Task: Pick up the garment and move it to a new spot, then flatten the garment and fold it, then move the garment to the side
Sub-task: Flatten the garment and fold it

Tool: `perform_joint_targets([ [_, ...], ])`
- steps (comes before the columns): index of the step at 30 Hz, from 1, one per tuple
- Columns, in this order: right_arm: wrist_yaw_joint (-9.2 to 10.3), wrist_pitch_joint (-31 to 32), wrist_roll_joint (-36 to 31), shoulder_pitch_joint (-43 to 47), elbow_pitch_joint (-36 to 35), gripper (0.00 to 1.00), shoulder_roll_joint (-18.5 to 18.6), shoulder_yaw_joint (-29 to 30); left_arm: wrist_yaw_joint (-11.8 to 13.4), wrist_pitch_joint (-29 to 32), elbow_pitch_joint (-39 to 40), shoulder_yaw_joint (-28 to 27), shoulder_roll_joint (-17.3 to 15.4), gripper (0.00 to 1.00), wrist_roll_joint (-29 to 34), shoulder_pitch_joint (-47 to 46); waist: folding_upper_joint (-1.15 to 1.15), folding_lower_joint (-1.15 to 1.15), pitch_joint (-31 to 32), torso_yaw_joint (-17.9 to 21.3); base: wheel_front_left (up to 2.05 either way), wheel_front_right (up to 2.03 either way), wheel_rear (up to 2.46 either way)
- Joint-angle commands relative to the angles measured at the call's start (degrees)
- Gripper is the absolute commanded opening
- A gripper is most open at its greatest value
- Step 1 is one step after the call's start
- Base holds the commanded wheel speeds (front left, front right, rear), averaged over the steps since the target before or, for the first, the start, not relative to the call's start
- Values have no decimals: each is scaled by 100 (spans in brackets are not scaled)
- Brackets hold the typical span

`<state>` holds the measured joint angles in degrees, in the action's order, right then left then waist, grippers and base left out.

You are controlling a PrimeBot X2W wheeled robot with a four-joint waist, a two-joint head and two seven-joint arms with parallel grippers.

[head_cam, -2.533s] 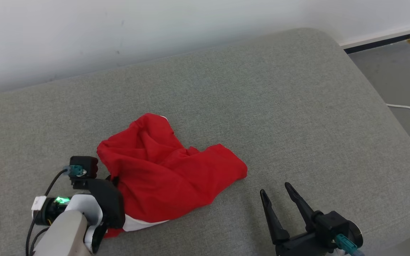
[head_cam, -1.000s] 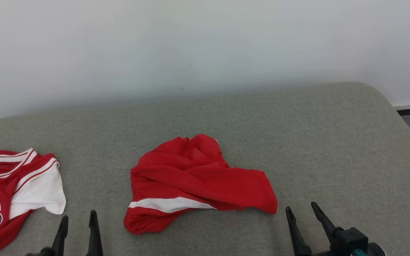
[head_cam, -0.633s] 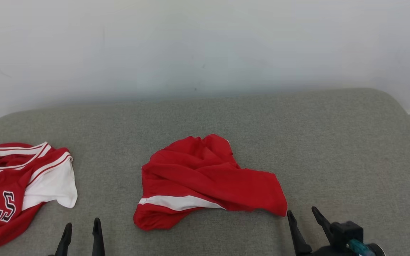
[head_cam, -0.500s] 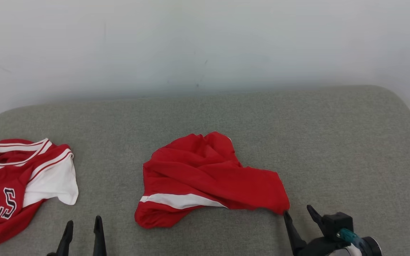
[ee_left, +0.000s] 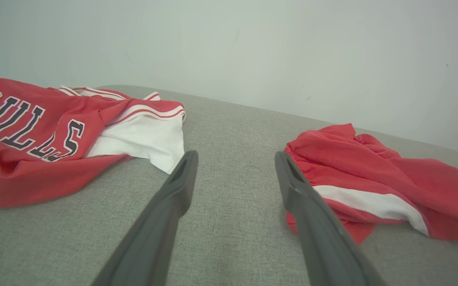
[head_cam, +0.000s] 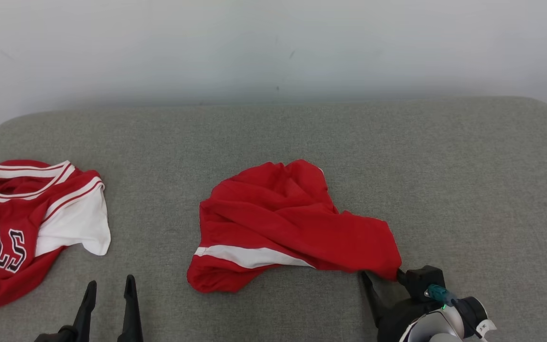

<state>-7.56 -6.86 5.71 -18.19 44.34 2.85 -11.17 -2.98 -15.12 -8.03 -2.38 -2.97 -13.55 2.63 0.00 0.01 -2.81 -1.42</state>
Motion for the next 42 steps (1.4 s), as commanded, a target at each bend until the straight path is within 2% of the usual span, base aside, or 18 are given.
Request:
perform_joint_targets([
  [1,15,-120,-11,-108,95,41,6,-75,-2,-4,3,-22,6,100,49,-65,0,-1,-57,-28,0,0,0],
  [2,15,-186,16,-155,152,0,6,-116,-13,-4,-8,-24,7,100,56,-77,0,-1,-61,-31,0,0,0],
  [7,15,-468,393,-53,-12,0,4,-266,-24,-5,-50,-24,8,100,41,-77,0,-1,2,-8,0,0,0],
  [12,15,-338,855,378,-887,0,6,-432,47,-5,-19,-63,9,100,-48,76,0,-1,106,176,0,0,0],
  [18,15,631,1507,1191,-2530,0,8,-456,127,-5,28,-67,8,100,-109,127,0,-1,194,383,0,0,0],
  [19,15,631,1507,1191,-2530,0,8,-456,127,-5,28,-67,8,100,-109,127,0,-1,194,383,0,0,0],
  [22,15,1306,2056,1645,-3364,0,7,-278,132,-5,44,-45,8,100,-113,130,0,-1,202,429,0,0,0],
  [25,15,1818,2910,1973,-3914,0,10,127,138,-5,55,-11,9,100,-133,143,0,-1,209,458,0,0,0],
  [27,14,2017,3322,2019,-3988,0,5,376,139,-5,56,13,8,100,-140,157,0,-1,210,463,0,0,0],
  [30,14,2236,3759,1815,-3735,0,5,634,144,-5,38,61,8,100,-160,170,0,-1,214,439,0,0,0],
  [35,14,2426,3364,1154,-2748,0,3,817,107,-5,0,137,7,100,-163,151,0,-1,198,306,0,0,0],
  [36,14,2418,3413,989,-2539,11,4,824,113,-5,2,140,7,100,-157,145,0,-1,190,281,0,0,0],
  [38,14,2350,3273,684,-2146,44,6,817,105,-5,-10,156,7,100,-144,125,0,-1,166,209,0,0,0],
  [39,14,2319,3259,541,-1940,80,4,822,93,-5,-15,168,7,100,-137,114,0,-1,153,172,0,0,0],
  [40,14,2257,3163,405,-1749,100,7,849,84,-5,-24,180,7,100,-130,103,0,-1,143,133,0,0,0],
  [42,14,2128,2936,143,-1381,100,6,873,75,-5,-44,211,7,100,-128,82,0,-1,133,53,0,0,0],
])
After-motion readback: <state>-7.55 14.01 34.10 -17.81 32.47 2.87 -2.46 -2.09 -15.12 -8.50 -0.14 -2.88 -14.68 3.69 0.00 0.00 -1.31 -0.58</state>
